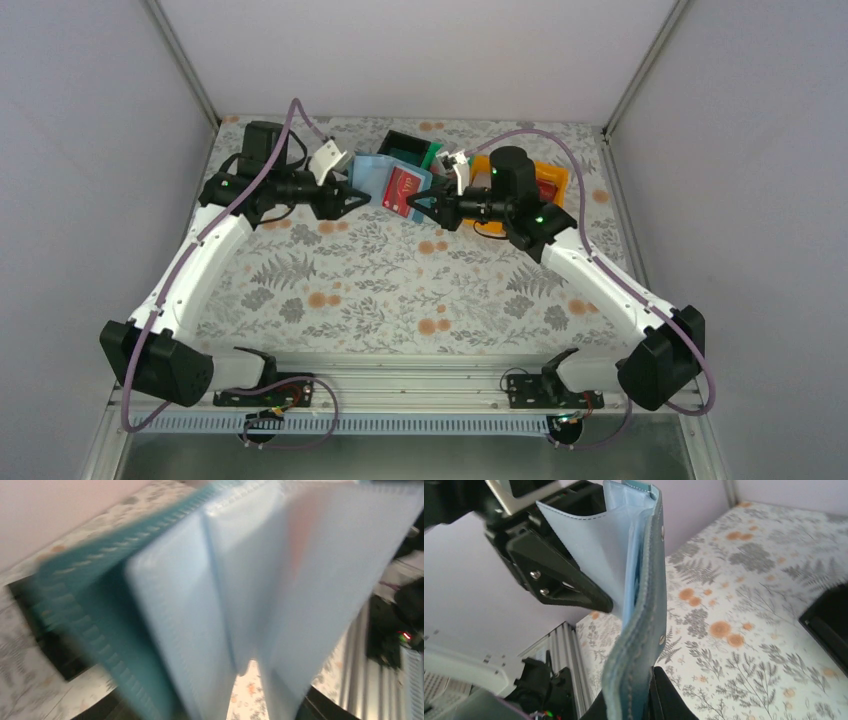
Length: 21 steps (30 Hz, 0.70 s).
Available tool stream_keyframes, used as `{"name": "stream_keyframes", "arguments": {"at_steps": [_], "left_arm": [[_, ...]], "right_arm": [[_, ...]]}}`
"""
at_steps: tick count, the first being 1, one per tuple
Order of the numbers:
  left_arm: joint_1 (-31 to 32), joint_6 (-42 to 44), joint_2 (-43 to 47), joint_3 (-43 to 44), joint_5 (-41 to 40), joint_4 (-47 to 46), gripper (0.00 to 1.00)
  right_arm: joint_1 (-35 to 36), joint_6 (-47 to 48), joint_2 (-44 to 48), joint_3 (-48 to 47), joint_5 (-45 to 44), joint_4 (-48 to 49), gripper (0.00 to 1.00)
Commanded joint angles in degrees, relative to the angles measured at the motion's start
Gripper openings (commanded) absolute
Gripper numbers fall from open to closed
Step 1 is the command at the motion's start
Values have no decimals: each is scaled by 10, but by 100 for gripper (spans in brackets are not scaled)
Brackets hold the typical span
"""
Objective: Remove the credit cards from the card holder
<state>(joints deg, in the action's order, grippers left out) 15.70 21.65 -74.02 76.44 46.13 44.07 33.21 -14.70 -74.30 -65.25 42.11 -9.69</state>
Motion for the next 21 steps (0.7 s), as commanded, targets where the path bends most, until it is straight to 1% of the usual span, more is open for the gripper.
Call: {"name": "stream_keyframes", "arguments": {"at_steps": [1,4,6,8,12,13,14,15,16,18,20,21], "left_arm": [[-12,-80,-21,2,-123,-77,59],[-12,-86,-34,18,-163,-80,71],[-15,-82,-33,25,-167,-77,77],[-22,-74,-24,26,-166,-75,80],[-30,-54,3,27,-176,-75,80],[-29,-47,11,27,-165,-75,78],[-28,-43,18,27,-138,-73,72],[-25,-41,23,28,-93,-68,63],[-16,-44,21,27,-45,-61,56],[13,-60,6,19,54,-58,48],[30,-91,-18,2,92,-72,41],[29,-110,-33,-5,99,-83,37]], "right_arm": [[15,-69,-27,-11,-89,-27,4],[30,-93,-38,-12,-144,-38,4],[33,-106,-46,-12,-192,-49,4],[35,-109,-60,-19,-236,-60,4],[49,-96,-113,-65,-322,-94,4],[53,-94,-126,-74,-329,-97,4],[57,-93,-136,-81,-331,-98,4],[62,-93,-146,-89,-336,-97,4],[68,-93,-153,-95,-342,-97,4],[76,-92,-165,-108,-344,-95,4],[80,-92,-171,-117,-327,-88,4],[80,-92,-171,-117,-314,-82,4]]}}
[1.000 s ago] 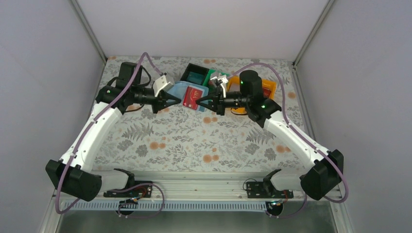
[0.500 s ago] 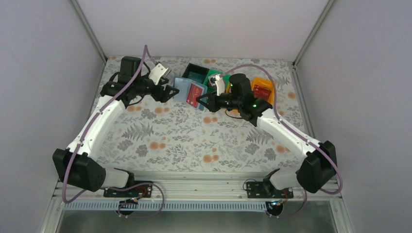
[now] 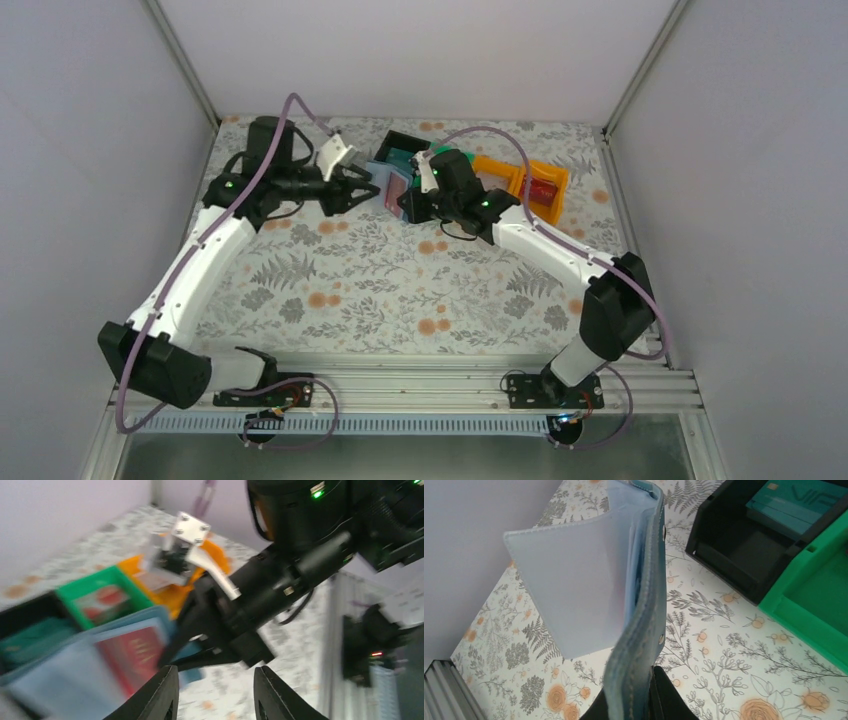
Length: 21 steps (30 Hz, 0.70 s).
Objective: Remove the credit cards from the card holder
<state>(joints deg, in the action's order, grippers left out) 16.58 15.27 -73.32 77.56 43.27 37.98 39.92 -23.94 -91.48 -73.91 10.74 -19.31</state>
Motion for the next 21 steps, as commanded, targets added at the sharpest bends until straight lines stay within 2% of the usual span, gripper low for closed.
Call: {"name": "stream_keyframes", "arguments": {"at_steps": [1,8,10,13,17,21], "left_arm": [[17,-56,-52,-22,128,-30,35],[4,-121,-122,-31,92,-67,37],[-8,-123,-132,-27,77,-71,42],[-17,-115,-138,-23,63,-70,51],[-28,-97,-138,-19,45,-61,54],[-29,-50,-136,-8,102,-41,55]], "right_arm": [[13,-2,3,-30,10,19,4],[18,8,31,-18,39,19,4],[19,13,40,-14,46,18,4],[20,23,48,-10,62,20,4],[19,51,58,-7,109,28,4],[19,84,60,-11,147,27,4]]}}
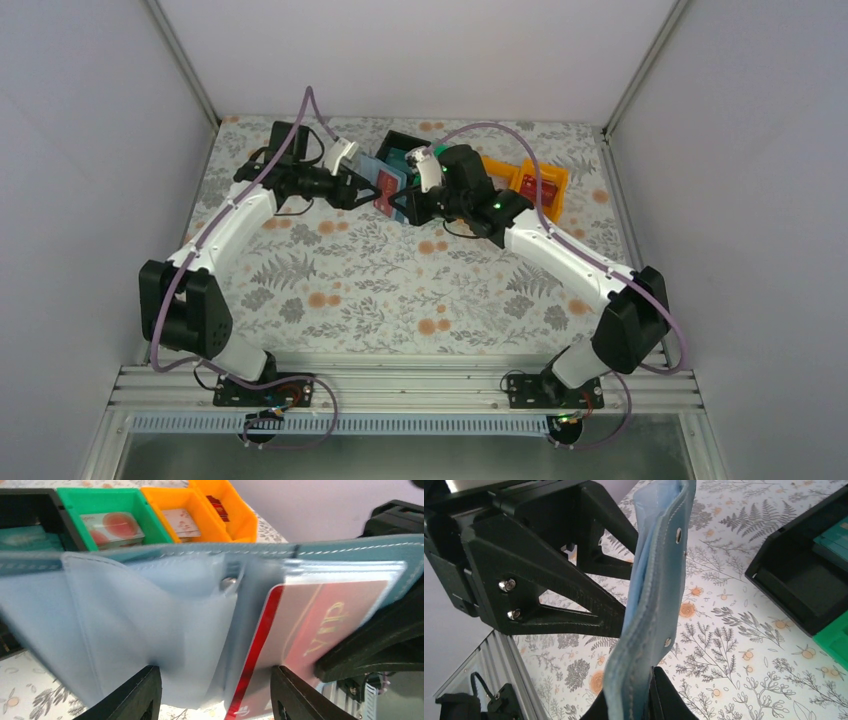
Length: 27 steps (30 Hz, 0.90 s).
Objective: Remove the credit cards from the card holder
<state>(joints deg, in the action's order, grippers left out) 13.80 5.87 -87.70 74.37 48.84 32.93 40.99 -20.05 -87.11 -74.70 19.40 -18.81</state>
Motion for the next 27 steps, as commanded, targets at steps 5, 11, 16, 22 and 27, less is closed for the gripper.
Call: {"name": "stream_keyframes", "arguments": {"at_steps": [5,11,16,22,27], "left_arm": [[0,108,38,15,149,32,42],[24,136,80,7,183,39,29],[24,166,85,29,187,89,4],[22,221,96,42,201,156,33],[7,169,121,70,144,157,42]], "right_arm": [[8,82,38,1,110,28,4],[8,99,50,4,135,43,4],[7,106,56,5,135,41,4],[-11,115,67,3,154,33,4],[-22,112,63,-35,155,2,4]]}}
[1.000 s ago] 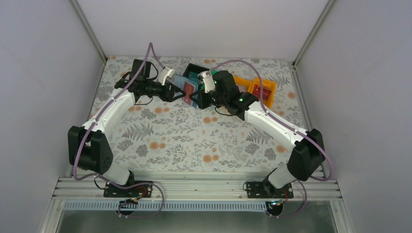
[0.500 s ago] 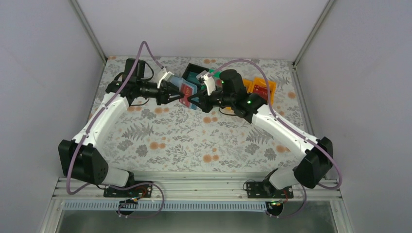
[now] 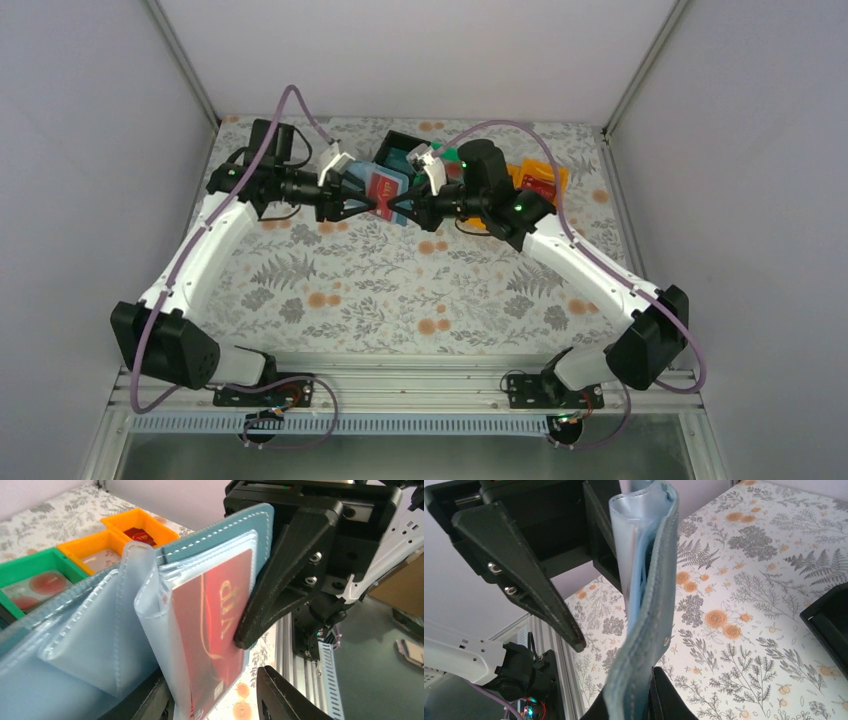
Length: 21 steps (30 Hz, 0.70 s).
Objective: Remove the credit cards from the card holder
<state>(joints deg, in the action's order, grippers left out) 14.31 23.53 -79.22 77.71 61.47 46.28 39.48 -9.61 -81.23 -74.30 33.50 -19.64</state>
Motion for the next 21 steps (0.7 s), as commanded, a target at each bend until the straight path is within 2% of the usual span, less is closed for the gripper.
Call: {"name": "stream_keyframes", "arguments": {"at_steps": [1,5,11,16,21], "left_arm": [[-3,-13,50,38,-1,24,46],[-4,2,97,58,-47,50,51],[8,15,106,97,-18,101,51],[61,-28,78,79,-38,45,51],[66,-99,22,81,-81,-25,49]], "right_arm": [[-7,5,2,-41,9,8,4],[-8,-12,-5,-47,-34,-7,4],[-7,-10,-40,-94,-42,-57,4],[-8,-15,-35,-82,-46,-43,4],[-8,-11,-32,-75,-40,-41,4]]}}
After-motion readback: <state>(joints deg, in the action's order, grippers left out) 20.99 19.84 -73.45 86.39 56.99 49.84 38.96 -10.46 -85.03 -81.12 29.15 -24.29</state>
